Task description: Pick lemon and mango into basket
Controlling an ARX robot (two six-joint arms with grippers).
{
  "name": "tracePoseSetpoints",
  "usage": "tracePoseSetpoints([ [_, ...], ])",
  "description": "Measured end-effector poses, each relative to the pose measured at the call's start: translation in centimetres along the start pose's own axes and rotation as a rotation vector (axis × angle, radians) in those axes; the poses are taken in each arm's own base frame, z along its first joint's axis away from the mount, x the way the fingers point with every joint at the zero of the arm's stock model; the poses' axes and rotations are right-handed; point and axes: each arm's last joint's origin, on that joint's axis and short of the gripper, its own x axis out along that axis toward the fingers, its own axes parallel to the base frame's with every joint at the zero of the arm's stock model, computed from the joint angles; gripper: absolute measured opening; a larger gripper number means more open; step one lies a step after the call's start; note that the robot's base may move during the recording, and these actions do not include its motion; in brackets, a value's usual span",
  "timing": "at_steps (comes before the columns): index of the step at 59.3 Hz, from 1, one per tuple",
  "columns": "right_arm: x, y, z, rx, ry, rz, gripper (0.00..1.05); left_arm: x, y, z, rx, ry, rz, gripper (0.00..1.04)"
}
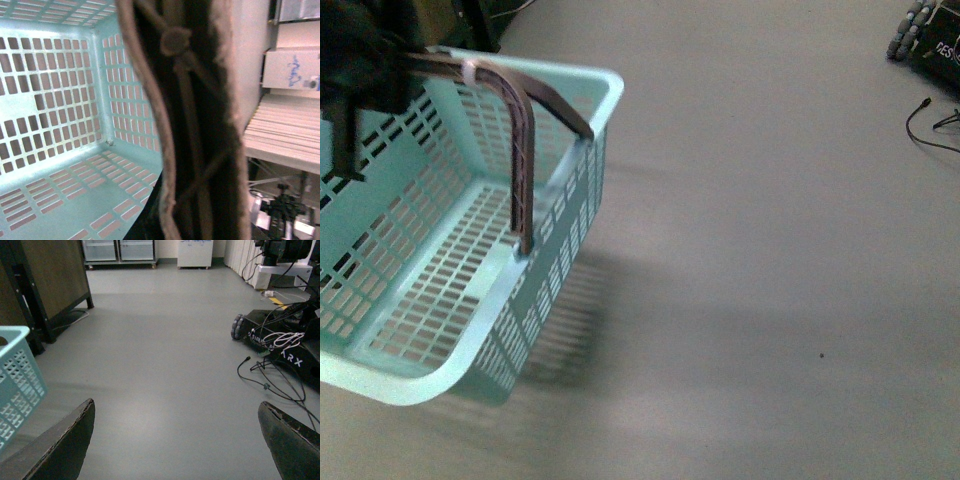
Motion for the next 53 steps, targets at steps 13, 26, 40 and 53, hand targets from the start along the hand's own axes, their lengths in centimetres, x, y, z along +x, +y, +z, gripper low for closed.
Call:
tracePoseSetpoints([
  [13, 0.0, 0.0, 0.0, 0.0, 0.0, 0.0, 0.96, -6.6, -1.7, 1.5, -0.057, -0.01, -0.085, 0.05],
  [26, 0.0, 0.0, 0.0, 0.0, 0.0, 0.0, 0.96, -10.9, -3.3, 1.9, -0.059, 0.005, -0.158, 0.05],
  [40, 0.0, 0.0, 0.0, 0.0, 0.0, 0.0, 0.96, -13.4, -4.6, 1.4, -0.023, 0.054, -0.214, 0.05],
  [53, 0.0, 0.0, 0.0, 0.0, 0.0, 0.0, 0.96, -13.4, -4.6, 1.4, -0.01, 0.046, -0.21, 0.05],
])
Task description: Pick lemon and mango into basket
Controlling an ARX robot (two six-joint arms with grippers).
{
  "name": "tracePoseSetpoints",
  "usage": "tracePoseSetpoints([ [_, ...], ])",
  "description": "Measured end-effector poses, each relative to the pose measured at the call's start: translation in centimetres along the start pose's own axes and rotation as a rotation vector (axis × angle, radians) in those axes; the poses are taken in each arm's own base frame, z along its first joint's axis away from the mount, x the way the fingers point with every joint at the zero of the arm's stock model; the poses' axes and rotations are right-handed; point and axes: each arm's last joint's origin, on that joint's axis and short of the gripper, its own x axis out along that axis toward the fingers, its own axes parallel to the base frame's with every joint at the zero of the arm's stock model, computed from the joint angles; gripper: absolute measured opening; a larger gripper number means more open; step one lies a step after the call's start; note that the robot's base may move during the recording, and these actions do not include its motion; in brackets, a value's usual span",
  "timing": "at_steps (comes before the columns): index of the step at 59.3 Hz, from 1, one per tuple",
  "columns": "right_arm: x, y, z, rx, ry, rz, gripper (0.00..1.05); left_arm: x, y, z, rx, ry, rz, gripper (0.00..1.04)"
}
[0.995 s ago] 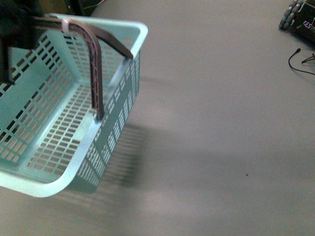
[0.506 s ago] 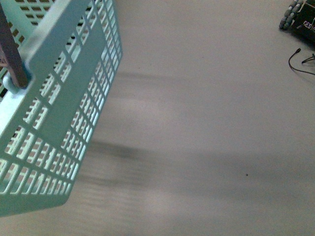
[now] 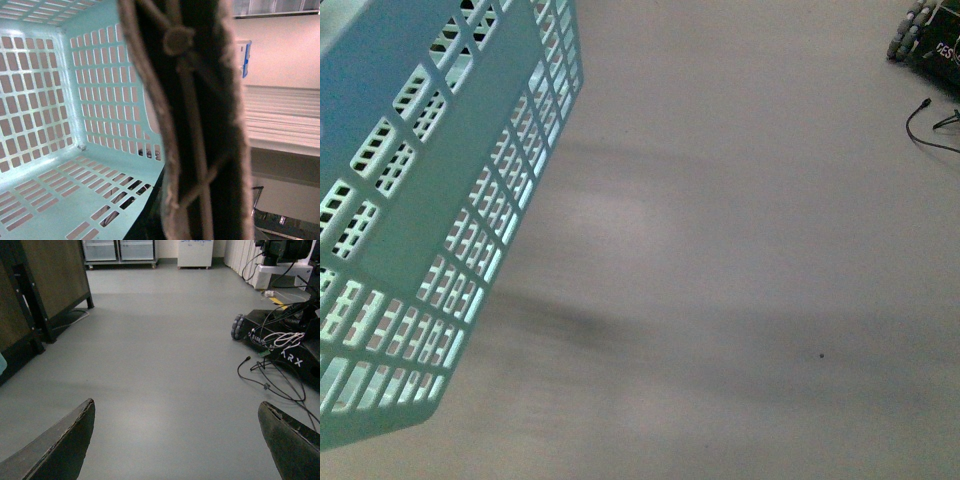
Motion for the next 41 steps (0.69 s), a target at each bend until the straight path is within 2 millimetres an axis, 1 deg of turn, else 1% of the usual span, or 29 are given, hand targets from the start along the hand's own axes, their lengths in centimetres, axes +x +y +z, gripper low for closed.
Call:
tracePoseSetpoints([
  [41, 0.0, 0.0, -0.01, 0.0, 0.0, 0.0, 0.96, 0.0, 0.0, -0.01, 0.002, 0.003, 0.0, 0.05],
])
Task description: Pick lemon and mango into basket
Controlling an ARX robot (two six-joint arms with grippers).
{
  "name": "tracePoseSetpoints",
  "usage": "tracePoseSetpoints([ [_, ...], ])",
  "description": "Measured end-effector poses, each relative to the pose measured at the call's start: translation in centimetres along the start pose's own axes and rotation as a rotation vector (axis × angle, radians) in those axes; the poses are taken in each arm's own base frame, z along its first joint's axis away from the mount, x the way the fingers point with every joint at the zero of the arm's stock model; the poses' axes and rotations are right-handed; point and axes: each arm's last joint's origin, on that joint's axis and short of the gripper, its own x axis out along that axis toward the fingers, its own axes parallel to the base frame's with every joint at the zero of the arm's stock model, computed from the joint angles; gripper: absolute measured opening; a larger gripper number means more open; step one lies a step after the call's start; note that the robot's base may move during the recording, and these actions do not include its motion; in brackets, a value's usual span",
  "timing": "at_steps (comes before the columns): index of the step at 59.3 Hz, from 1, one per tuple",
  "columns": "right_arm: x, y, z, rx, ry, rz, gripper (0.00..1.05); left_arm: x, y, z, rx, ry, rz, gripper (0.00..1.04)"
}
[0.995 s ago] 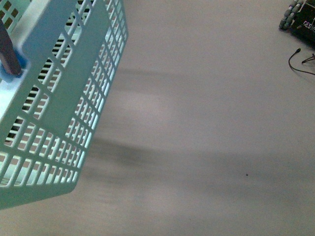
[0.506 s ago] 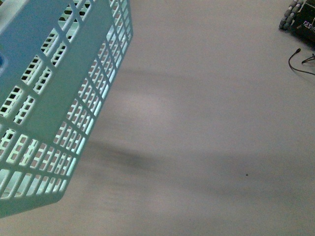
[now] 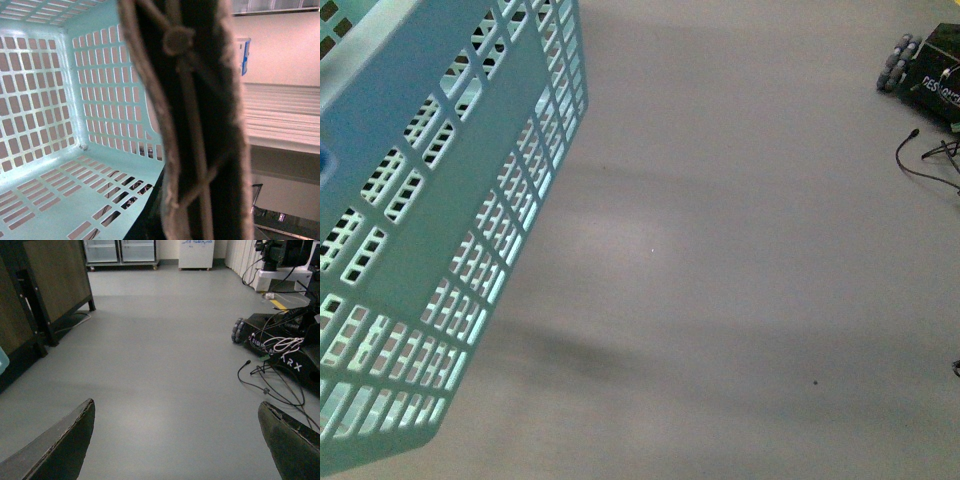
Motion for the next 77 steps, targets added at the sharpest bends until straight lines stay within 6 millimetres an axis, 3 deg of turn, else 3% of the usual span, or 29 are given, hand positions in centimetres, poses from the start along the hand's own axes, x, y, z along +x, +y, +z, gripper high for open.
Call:
tracePoseSetpoints([
  [77, 0.0, 0.0, 0.0, 0.0, 0.0, 0.0, 0.96, 0.0, -0.01, 0.0, 0.0, 0.0, 0.0, 0.05],
])
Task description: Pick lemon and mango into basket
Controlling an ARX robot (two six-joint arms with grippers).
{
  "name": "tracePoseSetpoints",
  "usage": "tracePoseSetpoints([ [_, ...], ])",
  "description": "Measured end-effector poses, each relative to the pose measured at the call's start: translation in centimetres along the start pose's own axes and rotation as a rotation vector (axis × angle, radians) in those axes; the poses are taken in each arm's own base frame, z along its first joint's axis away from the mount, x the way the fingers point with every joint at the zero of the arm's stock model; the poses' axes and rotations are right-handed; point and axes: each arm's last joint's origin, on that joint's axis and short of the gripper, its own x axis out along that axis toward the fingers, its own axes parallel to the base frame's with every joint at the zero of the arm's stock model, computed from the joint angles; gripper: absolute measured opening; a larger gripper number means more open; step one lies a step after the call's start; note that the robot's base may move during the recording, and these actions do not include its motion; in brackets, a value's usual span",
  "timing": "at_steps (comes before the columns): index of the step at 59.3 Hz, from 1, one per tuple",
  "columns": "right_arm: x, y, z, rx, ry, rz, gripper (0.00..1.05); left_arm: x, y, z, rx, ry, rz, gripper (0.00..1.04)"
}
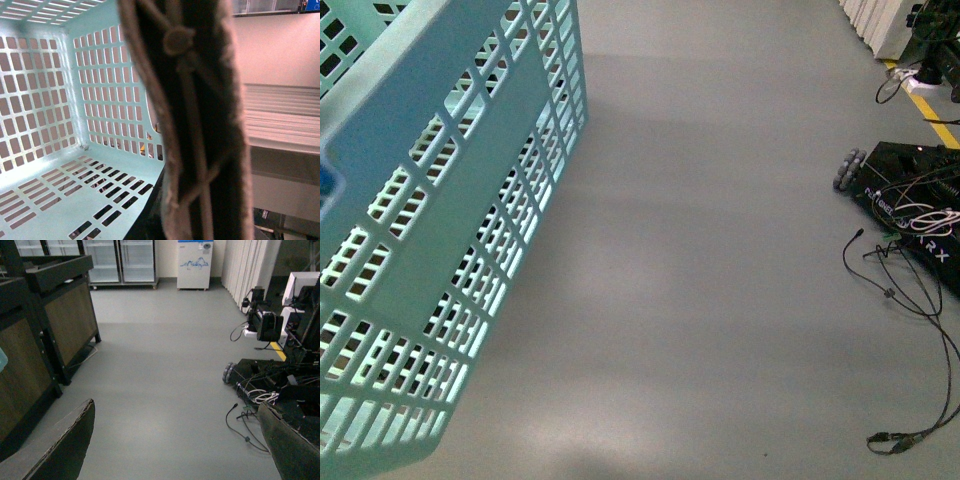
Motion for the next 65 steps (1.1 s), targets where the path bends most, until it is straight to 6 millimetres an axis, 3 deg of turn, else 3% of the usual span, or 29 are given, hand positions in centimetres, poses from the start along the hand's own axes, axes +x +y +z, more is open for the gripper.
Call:
tracePoseSetpoints([
  [65, 0.0, -0.01, 0.01, 0.0, 0.0, -0.004, 0.96, -0.01, -0.11, -0.02, 0.0, 0.002, -0.004, 0.05],
])
